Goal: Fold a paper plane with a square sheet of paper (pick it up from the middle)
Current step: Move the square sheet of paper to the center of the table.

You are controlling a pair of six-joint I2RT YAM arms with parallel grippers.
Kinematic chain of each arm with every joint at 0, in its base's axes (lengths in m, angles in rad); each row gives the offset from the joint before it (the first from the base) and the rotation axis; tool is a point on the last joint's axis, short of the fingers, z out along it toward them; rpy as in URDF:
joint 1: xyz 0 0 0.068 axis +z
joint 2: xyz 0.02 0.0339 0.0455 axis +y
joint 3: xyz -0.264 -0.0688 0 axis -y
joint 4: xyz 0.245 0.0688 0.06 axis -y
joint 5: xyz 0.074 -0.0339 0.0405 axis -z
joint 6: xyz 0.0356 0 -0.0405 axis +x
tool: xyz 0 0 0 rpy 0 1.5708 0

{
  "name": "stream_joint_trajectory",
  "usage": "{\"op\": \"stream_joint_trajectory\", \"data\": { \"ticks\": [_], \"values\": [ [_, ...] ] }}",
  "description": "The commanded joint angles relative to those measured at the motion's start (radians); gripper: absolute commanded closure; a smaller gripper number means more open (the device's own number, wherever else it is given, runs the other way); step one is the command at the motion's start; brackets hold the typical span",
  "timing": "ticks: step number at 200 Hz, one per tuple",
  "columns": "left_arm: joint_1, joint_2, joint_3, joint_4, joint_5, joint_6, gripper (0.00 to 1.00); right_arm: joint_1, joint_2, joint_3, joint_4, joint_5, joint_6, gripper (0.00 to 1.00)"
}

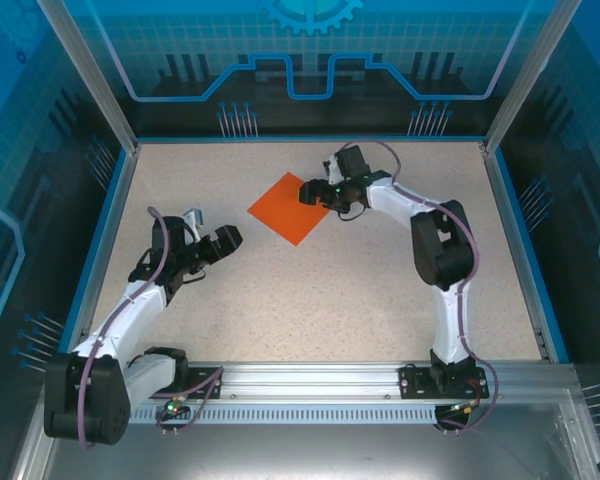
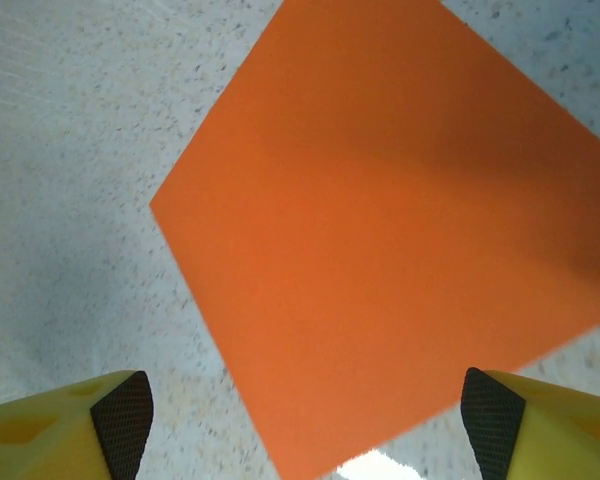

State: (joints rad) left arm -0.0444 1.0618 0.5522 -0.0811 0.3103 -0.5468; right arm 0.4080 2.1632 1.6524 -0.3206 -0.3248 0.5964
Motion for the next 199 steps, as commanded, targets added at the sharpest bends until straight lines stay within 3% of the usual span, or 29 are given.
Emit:
{"op": "stream_joint_trajectory", "data": {
  "ticks": [1,64,108,135,199],
  "values": [
    [-0.014,0.008,0.023,0.011,0.018,0.026,0.02,0.012,0.098,0.133,-0.105,-0.046,0.029,0.16],
    [-0.025,0.006,-0.009,0.025,0.024,0.040,0.02,0.007,0.375,0.519,-0.284,-0.058,0.057,0.15],
    [-0.029,-0.028,-0.021,-0.011,0.033,0.044,0.02,0.002,0.420,0.518,-0.313,-0.023,0.121,0.18],
    [-0.032,-0.055,-0.027,-0.047,0.042,0.044,0.02,0.008,0.325,0.386,-0.314,0.072,0.140,0.20],
    [-0.063,-0.091,-0.046,-0.091,0.076,0.016,0.02,0.069,-0.090,-0.253,-0.088,0.252,0.304,0.22]
  ]
}}
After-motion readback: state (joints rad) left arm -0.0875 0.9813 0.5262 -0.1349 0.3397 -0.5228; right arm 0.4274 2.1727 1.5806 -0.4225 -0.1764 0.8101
